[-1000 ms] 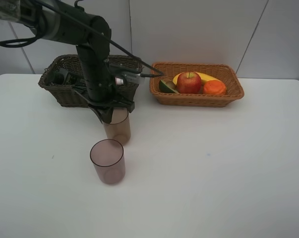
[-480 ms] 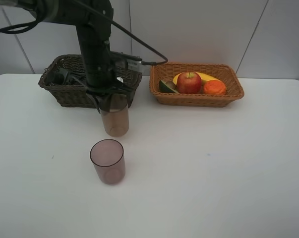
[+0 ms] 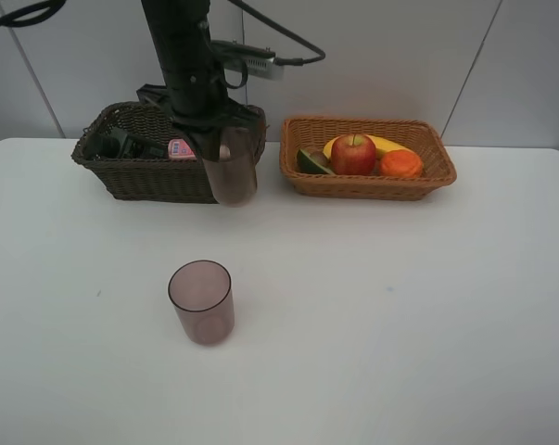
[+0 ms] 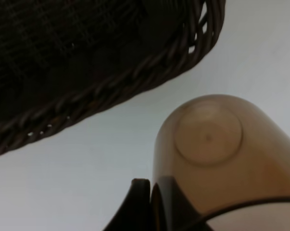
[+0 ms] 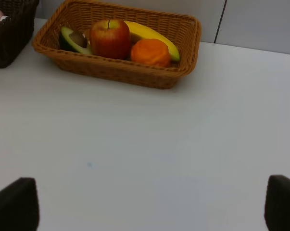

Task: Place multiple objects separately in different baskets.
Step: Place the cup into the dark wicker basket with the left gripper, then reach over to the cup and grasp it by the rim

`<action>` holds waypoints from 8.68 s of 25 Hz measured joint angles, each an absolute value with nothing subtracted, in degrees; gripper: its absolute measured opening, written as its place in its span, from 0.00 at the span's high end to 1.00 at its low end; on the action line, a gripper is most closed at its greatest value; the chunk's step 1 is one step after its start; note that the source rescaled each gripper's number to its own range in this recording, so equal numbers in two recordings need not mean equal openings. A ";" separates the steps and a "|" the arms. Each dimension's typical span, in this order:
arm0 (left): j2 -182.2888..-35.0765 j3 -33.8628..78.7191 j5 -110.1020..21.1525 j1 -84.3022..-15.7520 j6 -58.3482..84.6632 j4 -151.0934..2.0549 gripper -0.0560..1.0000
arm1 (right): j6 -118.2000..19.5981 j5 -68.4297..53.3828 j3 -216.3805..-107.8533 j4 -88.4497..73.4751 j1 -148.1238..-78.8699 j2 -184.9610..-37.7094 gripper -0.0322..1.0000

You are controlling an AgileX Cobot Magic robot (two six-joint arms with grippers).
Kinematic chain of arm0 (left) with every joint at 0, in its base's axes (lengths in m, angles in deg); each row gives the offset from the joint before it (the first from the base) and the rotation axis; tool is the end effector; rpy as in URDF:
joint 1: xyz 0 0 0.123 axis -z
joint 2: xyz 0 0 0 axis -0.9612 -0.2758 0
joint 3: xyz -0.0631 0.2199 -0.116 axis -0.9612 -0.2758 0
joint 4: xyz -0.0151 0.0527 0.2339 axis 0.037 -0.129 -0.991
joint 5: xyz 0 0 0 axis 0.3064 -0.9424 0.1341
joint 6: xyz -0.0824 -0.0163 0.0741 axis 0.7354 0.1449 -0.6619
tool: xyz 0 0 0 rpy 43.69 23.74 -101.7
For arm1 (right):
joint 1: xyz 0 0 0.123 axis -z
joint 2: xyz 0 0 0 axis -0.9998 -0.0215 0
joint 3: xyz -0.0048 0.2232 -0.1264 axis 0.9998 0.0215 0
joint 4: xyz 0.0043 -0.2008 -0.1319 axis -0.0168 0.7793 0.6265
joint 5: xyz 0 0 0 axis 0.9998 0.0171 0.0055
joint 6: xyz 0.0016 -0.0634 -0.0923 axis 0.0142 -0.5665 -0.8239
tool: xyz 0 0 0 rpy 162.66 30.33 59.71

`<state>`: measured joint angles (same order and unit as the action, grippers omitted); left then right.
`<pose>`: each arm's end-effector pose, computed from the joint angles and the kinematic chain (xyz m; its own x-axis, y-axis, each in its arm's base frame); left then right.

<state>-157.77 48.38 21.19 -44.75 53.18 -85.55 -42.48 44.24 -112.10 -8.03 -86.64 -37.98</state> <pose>0.3676 -0.2109 0.1804 -0.9149 0.3760 -0.1469 0.3874 0.9201 -0.0577 0.0289 0.0133 0.2703 -0.4021 -0.1901 -0.8957 -0.1656 0.9772 -0.1330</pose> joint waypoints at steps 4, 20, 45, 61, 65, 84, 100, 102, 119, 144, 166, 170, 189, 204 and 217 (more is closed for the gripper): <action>-157.77 52.36 21.21 -45.98 53.18 -85.63 0.95 | -42.48 44.24 -112.10 -8.03 -86.64 -37.98 0.02; -157.77 57.31 21.14 -53.85 51.52 -88.02 0.95 | -42.48 44.24 -112.10 -8.03 -86.64 -37.98 0.02; -163.61 57.31 10.48 -55.12 43.56 -96.32 0.95 | -42.48 44.24 -112.10 -8.08 -86.64 -37.98 0.02; -163.73 57.31 10.91 -55.12 39.90 -94.35 0.49 | -42.48 44.24 -112.10 -8.08 -86.64 -37.98 0.02; -163.73 57.31 11.48 -55.12 37.50 -93.31 0.17 | -42.48 44.24 -112.10 -8.08 -86.64 -37.98 0.02; -163.73 57.31 12.32 -55.12 36.97 -92.22 0.11 | -42.48 44.24 -112.10 -8.08 -86.64 -37.98 0.02; -159.32 57.31 18.30 -52.65 36.48 -91.82 0.11 | -42.48 44.24 -112.10 -8.08 -86.64 -37.98 0.02; -158.56 57.31 19.49 -51.71 36.48 -91.82 0.11 | -42.48 44.24 -112.10 -8.08 -86.64 -37.98 0.02; -156.96 57.31 21.25 -39.73 37.85 -91.82 0.11 | -42.48 44.24 -112.10 -8.08 -86.64 -37.98 0.02; -139.45 26.44 20.71 -35.73 41.21 -88.02 0.11 | -42.48 44.24 -112.10 -8.08 -86.64 -37.98 0.02; -138.07 10.72 9.87 -35.73 41.05 -84.31 0.11 | -42.48 44.24 -112.10 -8.08 -86.64 -37.98 0.02; -138.07 6.42 6.20 -35.73 41.05 -84.28 0.11 | -42.48 44.24 -112.10 -8.08 -86.64 -37.98 0.02; -141.27 -0.96 -6.21 -35.73 41.05 -83.45 0.11 | -42.48 44.24 -112.10 -8.08 -86.64 -37.98 0.02; -141.34 -0.96 -6.47 -35.73 41.05 -83.21 0.42 | -42.48 44.24 -112.10 -8.08 -86.64 -37.98 0.02; -141.34 -0.96 -6.49 -35.73 41.05 -82.84 0.93 | -42.48 44.24 -112.10 -8.08 -86.64 -37.98 0.02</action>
